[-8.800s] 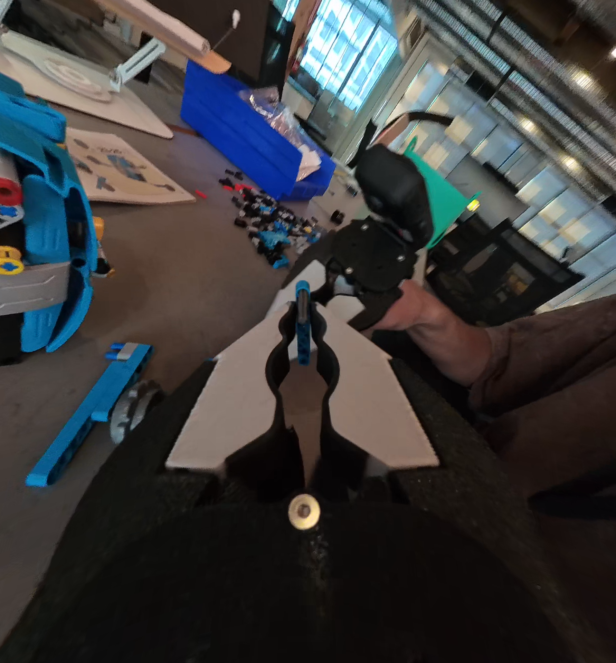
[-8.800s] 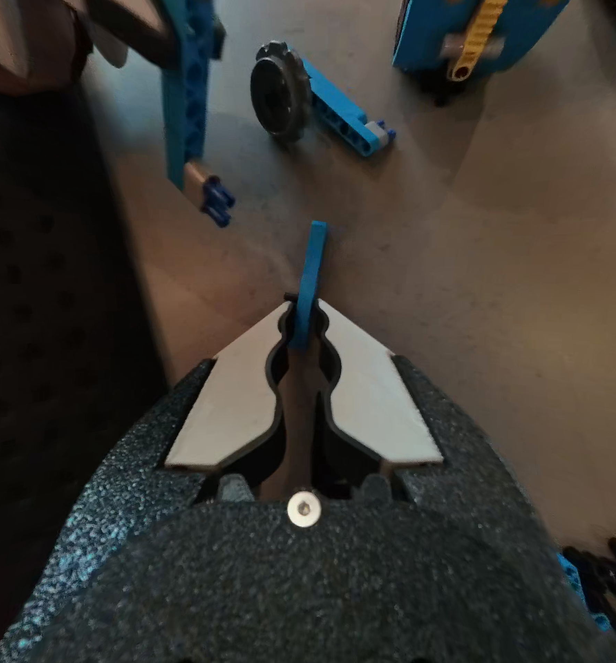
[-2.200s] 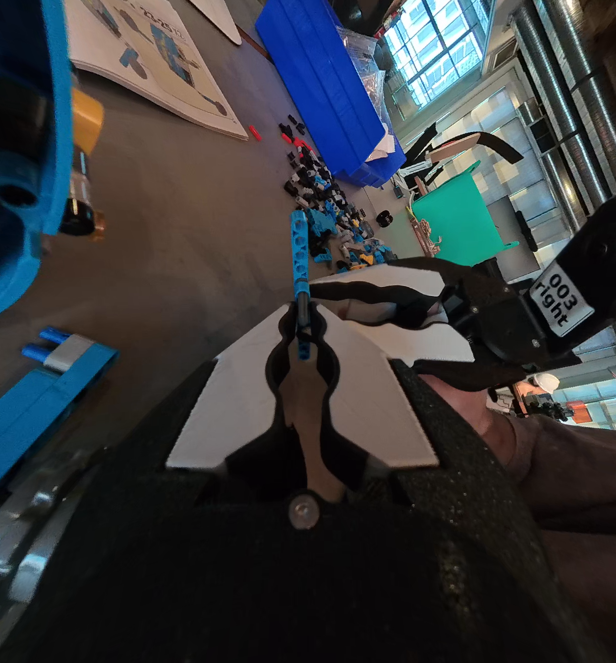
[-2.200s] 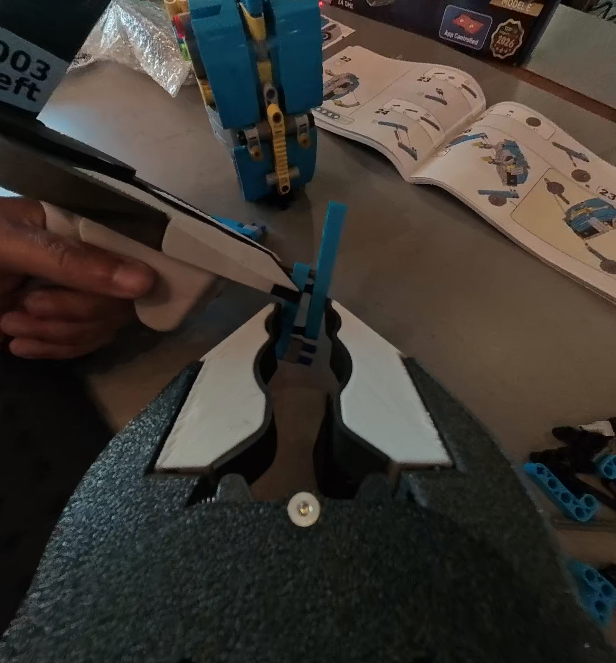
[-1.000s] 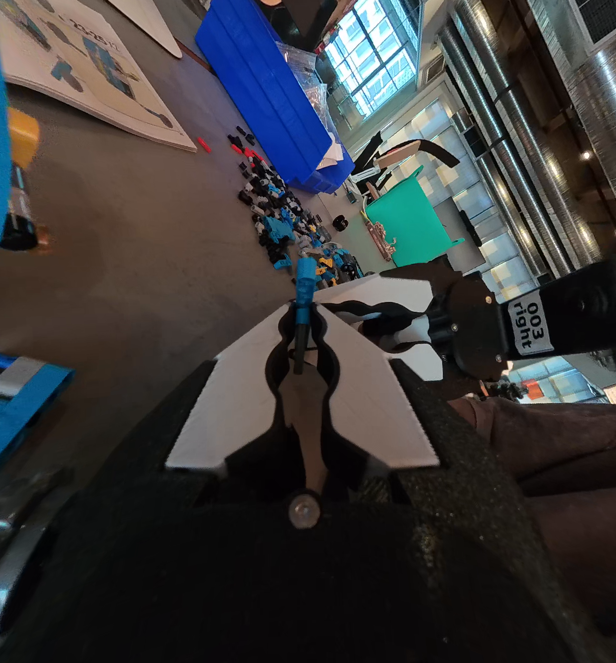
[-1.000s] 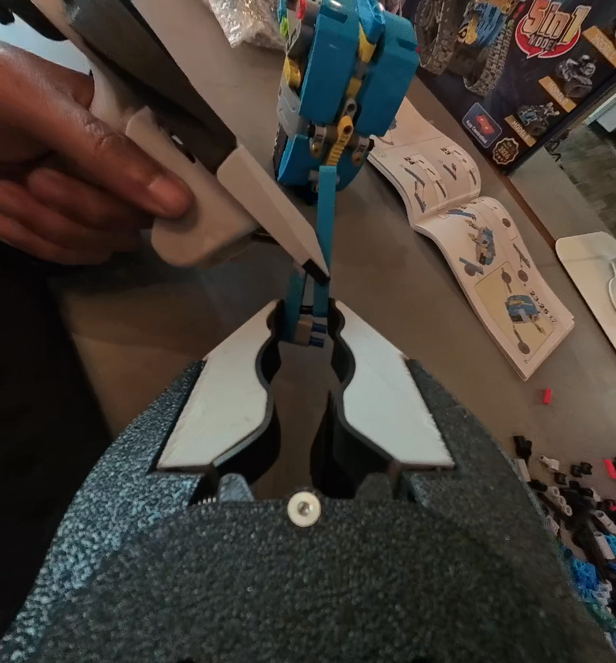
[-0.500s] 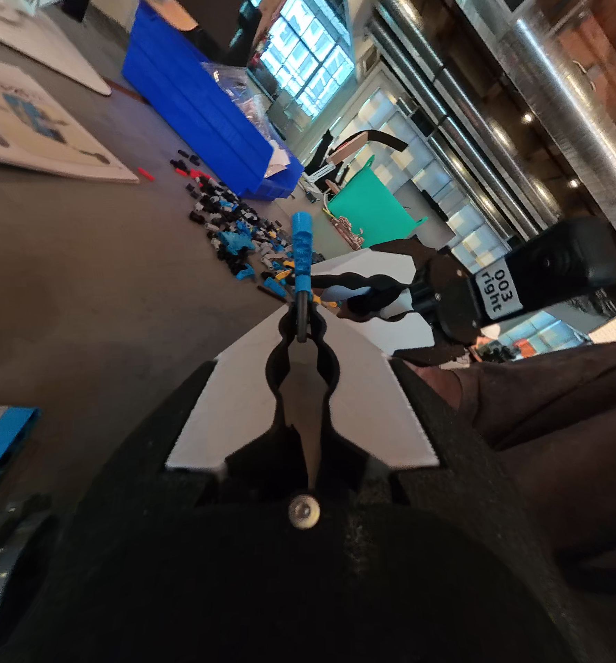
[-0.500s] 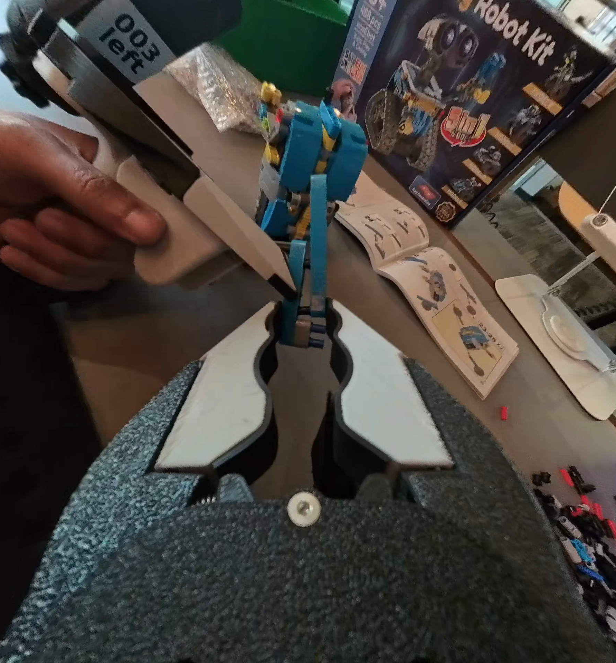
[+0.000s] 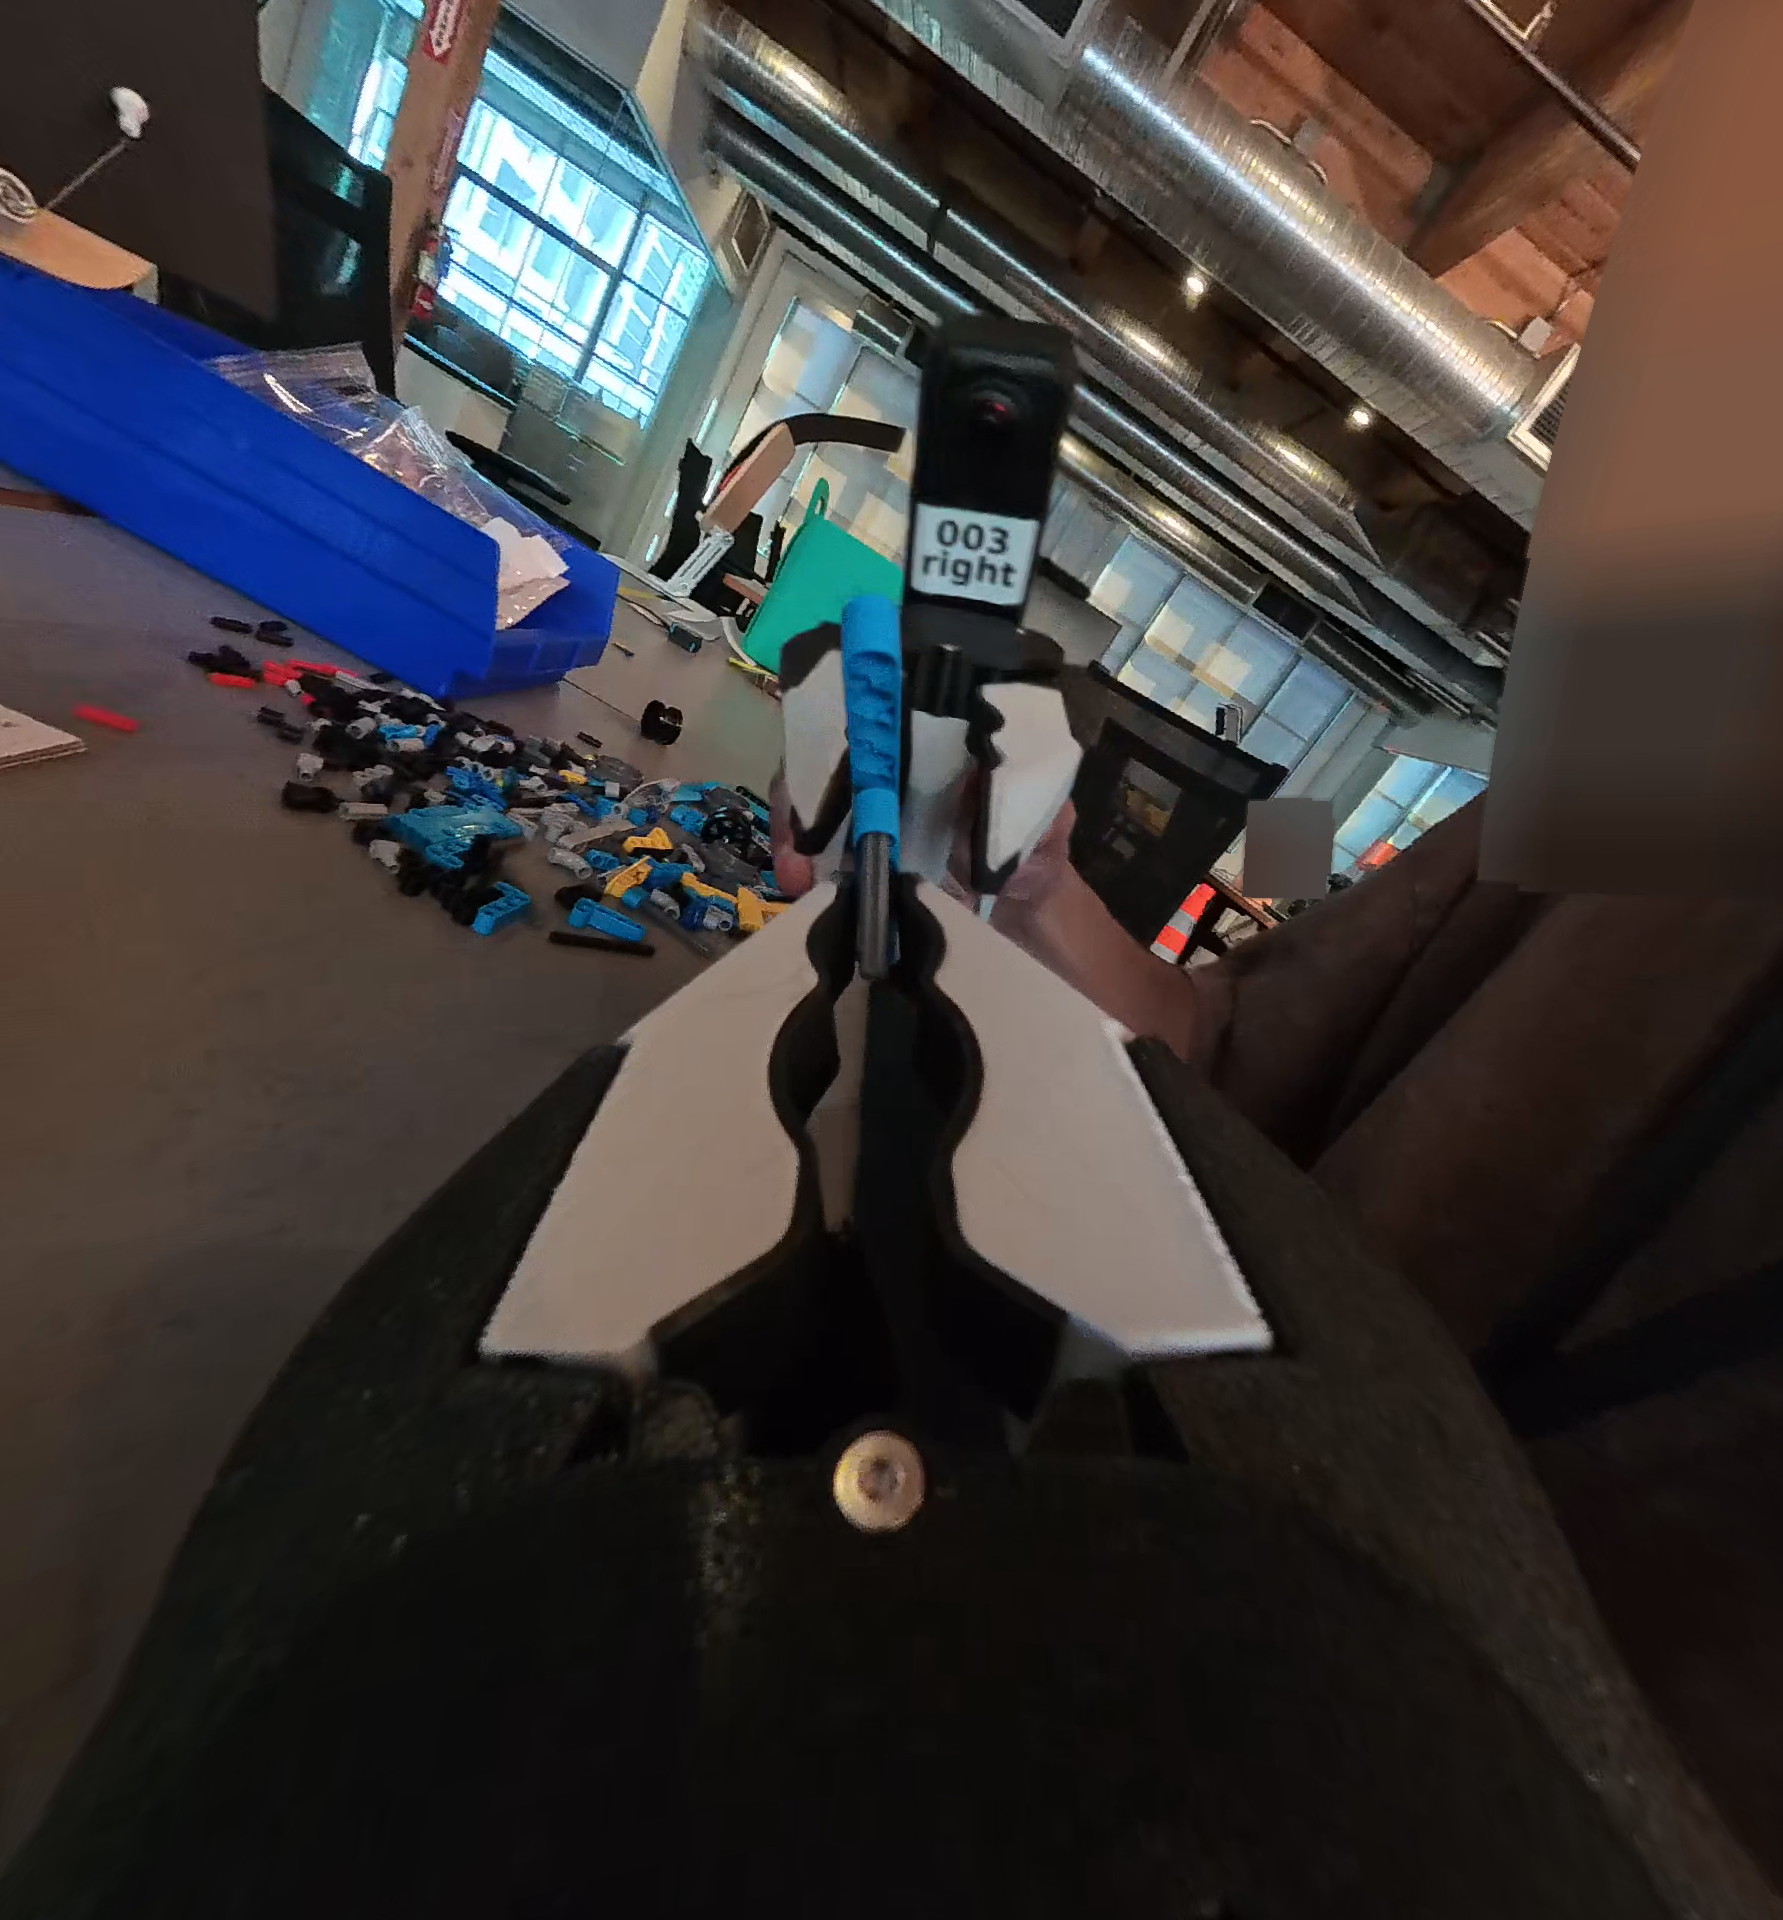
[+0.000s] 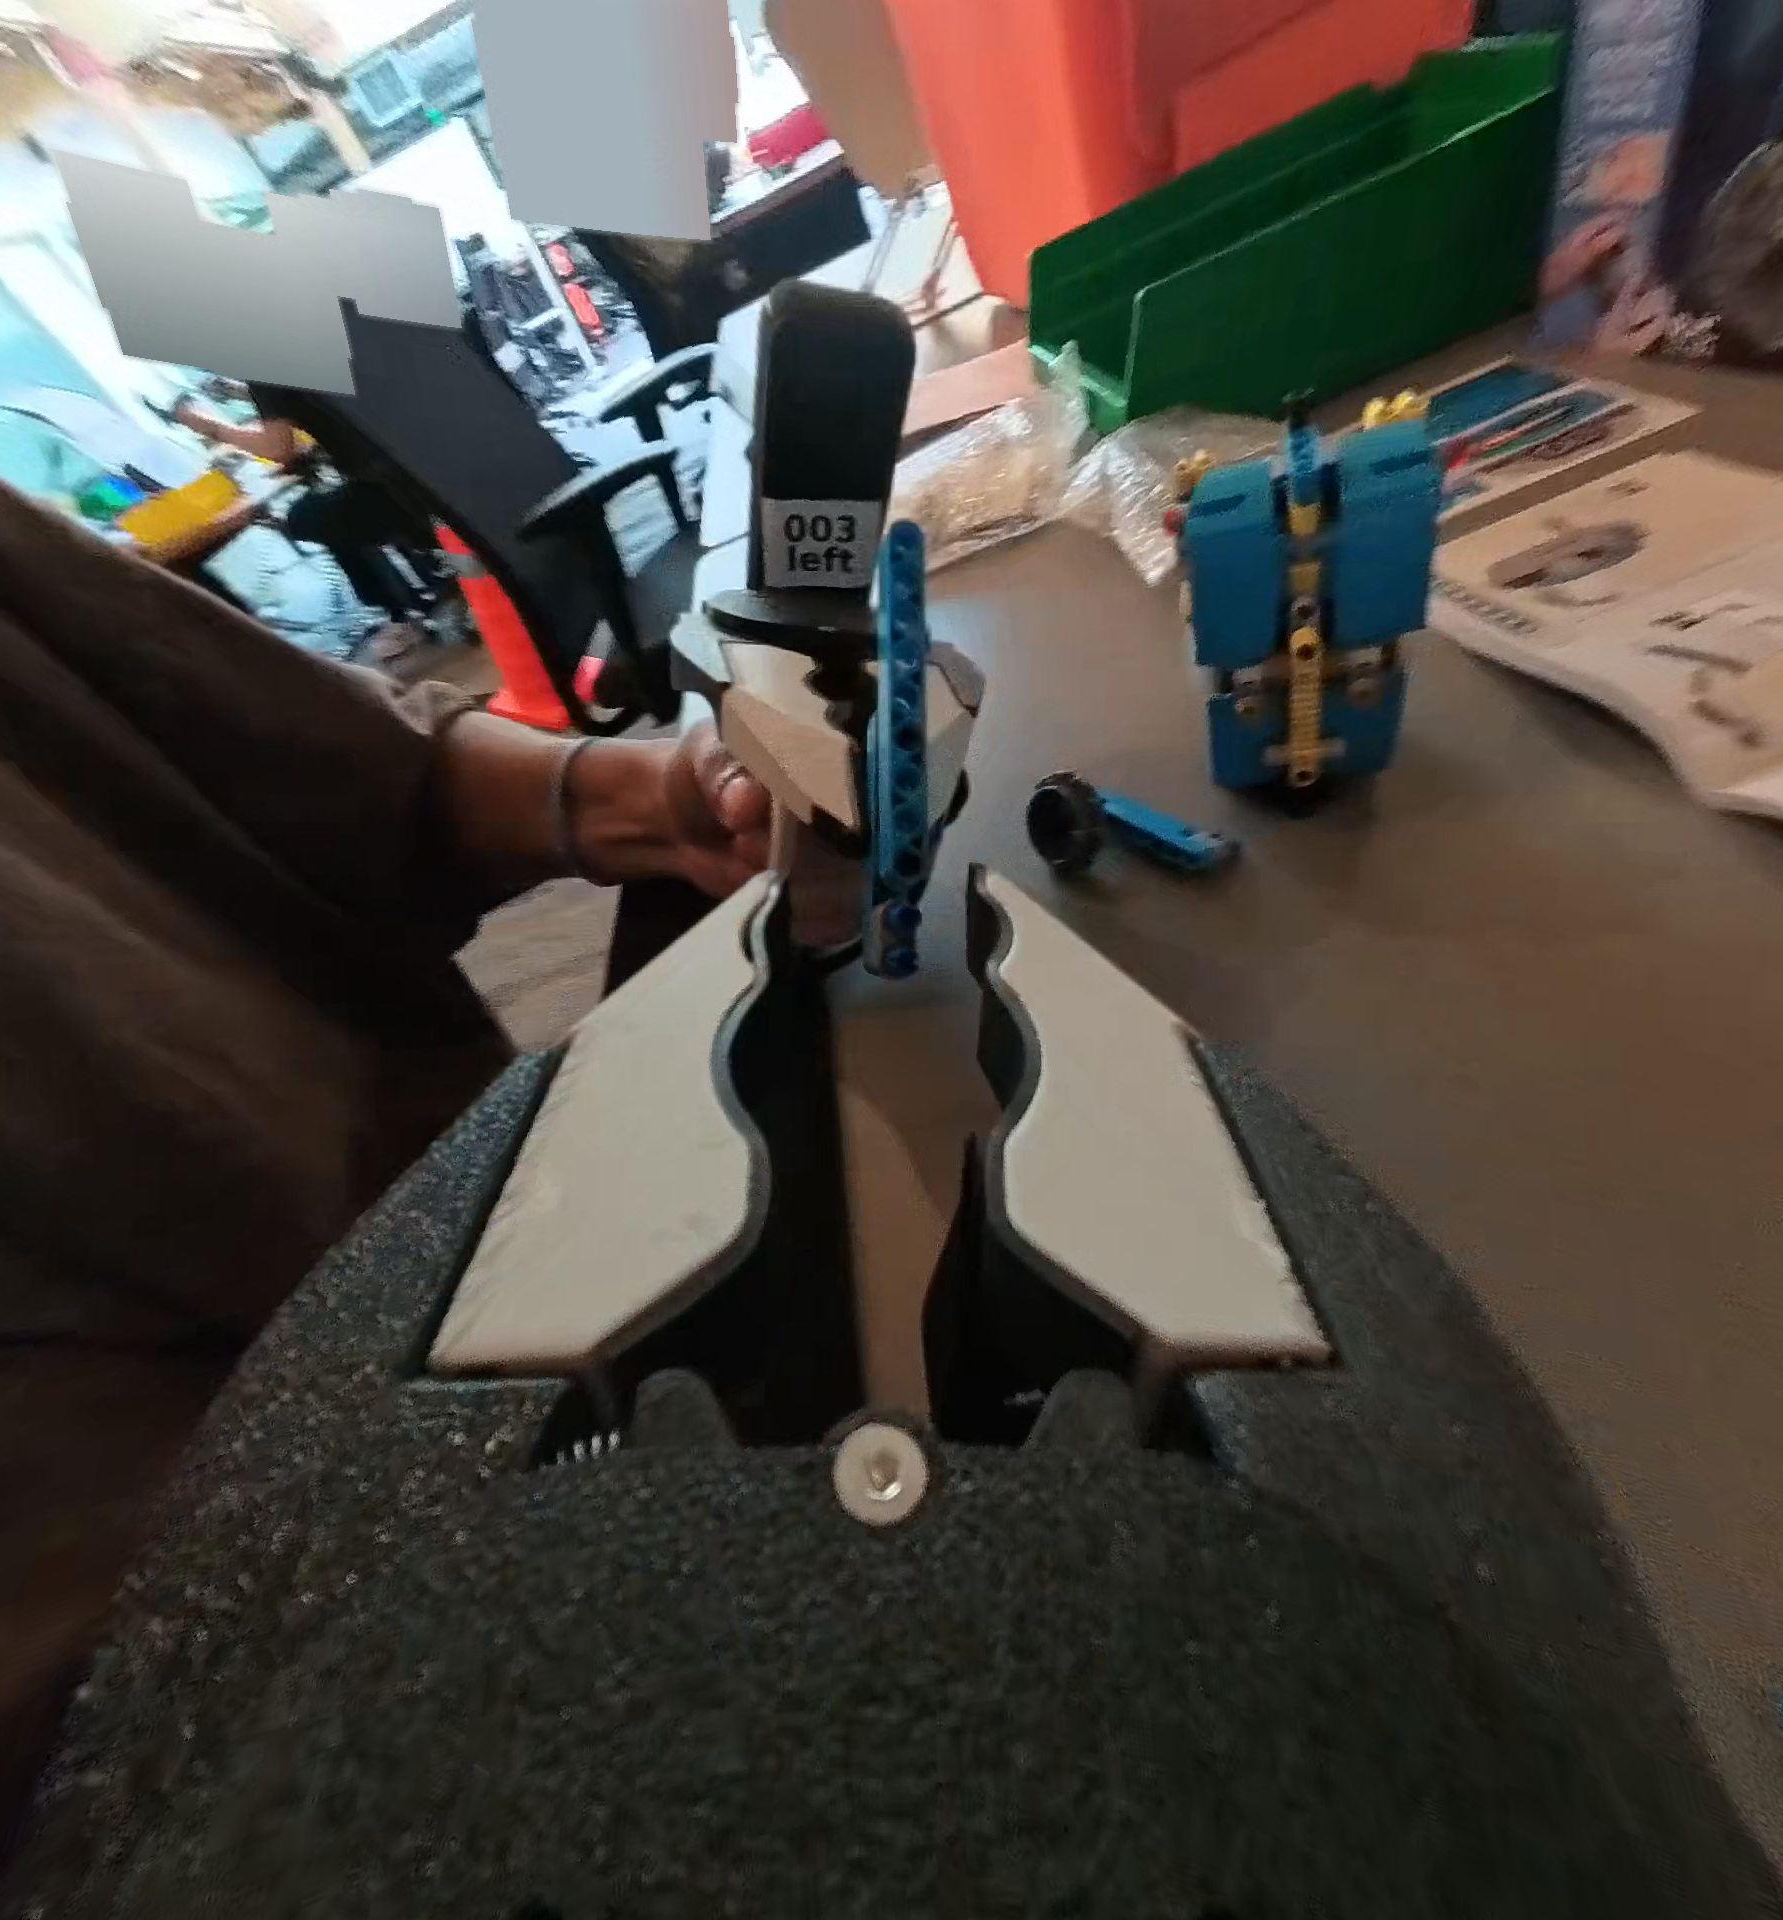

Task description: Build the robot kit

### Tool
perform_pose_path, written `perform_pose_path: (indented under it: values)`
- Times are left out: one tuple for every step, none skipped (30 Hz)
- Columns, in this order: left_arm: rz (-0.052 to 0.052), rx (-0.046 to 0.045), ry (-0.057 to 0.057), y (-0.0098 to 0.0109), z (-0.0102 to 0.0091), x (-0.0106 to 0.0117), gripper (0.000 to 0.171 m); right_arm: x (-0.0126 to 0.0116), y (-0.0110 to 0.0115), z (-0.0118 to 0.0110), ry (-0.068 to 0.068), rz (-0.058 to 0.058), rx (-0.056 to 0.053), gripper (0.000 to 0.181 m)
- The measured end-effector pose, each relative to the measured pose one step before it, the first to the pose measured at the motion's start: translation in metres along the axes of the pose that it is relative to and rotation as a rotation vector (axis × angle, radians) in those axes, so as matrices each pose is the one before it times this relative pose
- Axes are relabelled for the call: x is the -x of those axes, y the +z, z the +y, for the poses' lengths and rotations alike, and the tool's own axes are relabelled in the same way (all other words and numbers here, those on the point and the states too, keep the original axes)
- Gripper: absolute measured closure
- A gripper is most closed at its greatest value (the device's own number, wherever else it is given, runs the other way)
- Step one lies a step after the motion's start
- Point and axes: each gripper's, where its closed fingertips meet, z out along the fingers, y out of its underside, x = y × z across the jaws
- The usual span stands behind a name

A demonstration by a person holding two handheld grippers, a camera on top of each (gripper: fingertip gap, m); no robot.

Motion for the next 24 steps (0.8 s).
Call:
perform_pose_path:
  values:
    - [0.0077, 0.00751, 0.0039, 0.00062, 0.00118, -0.00162, 0.166, 0.00164, -0.00078, -0.00050, 0.0082, -0.0297, -0.0012, 0.150]
    - [0.0044, 0.00802, 0.0075, 0.00076, 0.00122, -0.00142, 0.165, 0.00126, -0.00049, -0.00051, -0.0071, -0.0195, -0.0002, 0.159]
    - [0.0007, 0.00636, 0.0058, 0.00072, 0.00105, -0.00080, 0.165, -0.00028, -0.00003, 0.00097, -0.0095, -0.0072, 0.0118, 0.168]
    - [-0.0039, 0.00088, 0.0033, 0.00009, 0.00018, 0.00032, 0.165, -0.00224, 0.00002, 0.00036, -0.0086, 0.0031, 0.0069, 0.173]
    - [-0.0044, -0.00218, 0.0012, -0.00041, -0.00039, 0.00068, 0.165, -0.00064, 0.00045, 0.00005, 0.0063, -0.0088, 0.0025, 0.173]
    - [-0.0062, -0.00224, 0.0039, -0.00032, -0.00039, 0.00072, 0.165, -0.00011, 0.00033, 0.00006, 0.0143, -0.0142, 0.0034, 0.173]
    - [-0.0163, -0.00542, 0.0184, -0.00028, -0.00091, 0.00111, 0.165, -0.00090, 0.00031, -0.00081, 0.0106, -0.0059, -0.0048, 0.174]
    - [-0.0204, -0.00329, 0.0304, -0.00032, -0.00077, 0.00104, 0.165, -0.00110, 0.00030, -0.00050, 0.0149, -0.0042, -0.0066, 0.173]
    - [-0.0151, -0.00326, 0.0237, -0.00025, -0.00073, 0.00052, 0.165, -0.00033, 0.00031, -0.00042, 0.0288, -0.0143, -0.0076, 0.174]
    - [-0.0097, -0.00466, 0.0083, -0.00035, -0.00080, 0.00062, 0.166, 0.00002, 0.00043, -0.00117, 0.0420, -0.0215, -0.0194, 0.173]
    - [-0.0093, -0.00077, 0.0021, -0.00040, -0.00007, 0.00121, 0.165, -0.00061, 0.00052, -0.00019, 0.0443, -0.0229, -0.0205, 0.174]
    - [-0.0078, 0.00199, 0.0030, -0.00024, 0.00035, 0.00111, 0.165, -0.00144, 0.00046, 0.00055, 0.0493, -0.0229, -0.0197, 0.173]
    - [-0.0021, 0.00155, 0.0047, 0.00011, 0.00028, -0.00016, 0.165, -0.00055, 0.00010, 0.00023, 0.0453, -0.0281, -0.0220, 0.173]
    - [-0.0007, 0.00199, 0.0071, 0.00041, 0.00036, -0.00062, 0.165, 0.00099, -0.00039, 0.00024, 0.0383, -0.0333, -0.0187, 0.173]
    - [-0.0082, 0.00587, 0.0130, 0.00063, 0.00099, 0.00004, 0.165, -0.00017, -0.00066, 0.00106, 0.0279, -0.0201, -0.0094, 0.173]
    - [-0.0048, 0.00533, 0.0091, 0.00084, 0.00097, -0.00009, 0.165, -0.00085, -0.00092, 0.00085, 0.0149, -0.0097, -0.0075, 0.173]
    - [0.0059, 0.00107, -0.0068, 0.00081, 0.00037, -0.00058, 0.165, 0.00074, -0.00091, 0.00054, 0.0103, -0.0168, -0.0046, 0.173]
    - [0.0078, -0.00129, -0.0254, 0.00061, -0.00001, 0.00054, 0.165, -0.00009, -0.00073, -0.00001, 0.0067, -0.0072, -0.0036, 0.175]
    - [0.0158, -0.00412, -0.0398, 0.00034, -0.00064, 0.00065, 0.165, -0.00124, -0.00042, -0.00117, -0.0033, 0.0052, -0.0095, 0.175]
    - [0.0187, -0.00666, -0.0408, -0.00009, -0.00165, 0.00019, 0.164, 0.00023, 0.00012, -0.00089, -0.0006, -0.0044, -0.0071, 0.175]
    - [0.0063, -0.00669, -0.0213, 0.00030, -0.00139, 0.00017, 0.164, -0.00014, 0.00012, -0.00168, 0.0016, -0.0019, -0.0115, 0.175]
    - [-0.0014, 0.00474, -0.0004, 0.00121, 0.00084, -0.00008, 0.164, -0.00022, 0.00031, -0.00187, 0.0022, -0.0007, -0.0122, 0.175]
    - [0.0000, 0.01910, 0.0054, 0.00224, 0.00328, -0.00081, 0.163, 0.00058, 0.00111, -0.00045, -0.0012, -0.0025, -0.0016, 0.175]
    - [0.0018, 0.01945, 0.0046, 0.00236, 0.00336, -0.00107, 0.163, 0.00108, 0.00118, -0.00152, -0.0018, -0.0041, -0.0093, 0.175]
